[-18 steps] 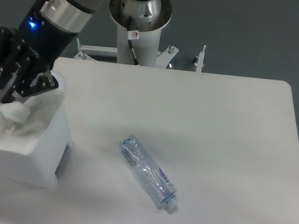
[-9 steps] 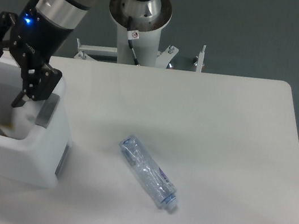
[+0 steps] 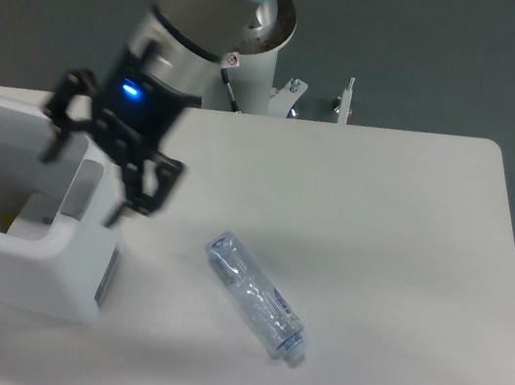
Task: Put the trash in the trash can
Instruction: 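Move the gripper back over the clear water bottle and lower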
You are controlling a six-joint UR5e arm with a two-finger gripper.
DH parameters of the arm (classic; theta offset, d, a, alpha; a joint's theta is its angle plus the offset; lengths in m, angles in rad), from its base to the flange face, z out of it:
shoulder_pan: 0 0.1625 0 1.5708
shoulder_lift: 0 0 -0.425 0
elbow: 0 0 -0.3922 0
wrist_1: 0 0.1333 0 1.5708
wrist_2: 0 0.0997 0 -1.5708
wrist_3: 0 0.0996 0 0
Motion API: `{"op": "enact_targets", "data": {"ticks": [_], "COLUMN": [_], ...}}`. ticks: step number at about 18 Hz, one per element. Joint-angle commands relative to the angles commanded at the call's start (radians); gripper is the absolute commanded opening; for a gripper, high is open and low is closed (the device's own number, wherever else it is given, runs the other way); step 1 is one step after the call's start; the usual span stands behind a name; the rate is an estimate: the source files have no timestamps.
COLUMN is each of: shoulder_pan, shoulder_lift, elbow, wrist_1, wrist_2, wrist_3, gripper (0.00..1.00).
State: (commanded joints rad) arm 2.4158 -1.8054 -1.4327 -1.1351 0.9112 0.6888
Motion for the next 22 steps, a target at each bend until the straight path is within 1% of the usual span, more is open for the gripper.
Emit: {"op": "enact_targets", "data": {"ticks": [2, 3, 4, 7, 12, 14, 19, 21, 22], "shoulder_pan": [0.035, 0.051, 0.052, 0.052, 0.052, 0.052, 0.052, 0.051, 0.051], "shoulder_lift": [-0.021, -0.035, -0.064, -0.104, -0.153, -0.172, -0.245, -0.271, -0.281], "elbow": [0.0, 0.0, 0.0, -0.008, -0.043, -0.044, -0.015, -0.003, 0.001], "wrist_1": [-0.003, -0.003, -0.002, -0.008, -0.009, -0.012, -0.009, -0.009, -0.009], "wrist_2": [0.014, 0.058, 0.114, 0.219, 0.239, 0.277, 0.36, 0.421, 0.442], "wrist_3": [-0.006, -0.021, -0.049, -0.158, -0.175, -0.201, -0.408, -0.465, -0.472], "gripper": [1.0, 1.0, 1.0, 1.0, 1.0, 1.0, 1.0, 1.0, 1.0]}}
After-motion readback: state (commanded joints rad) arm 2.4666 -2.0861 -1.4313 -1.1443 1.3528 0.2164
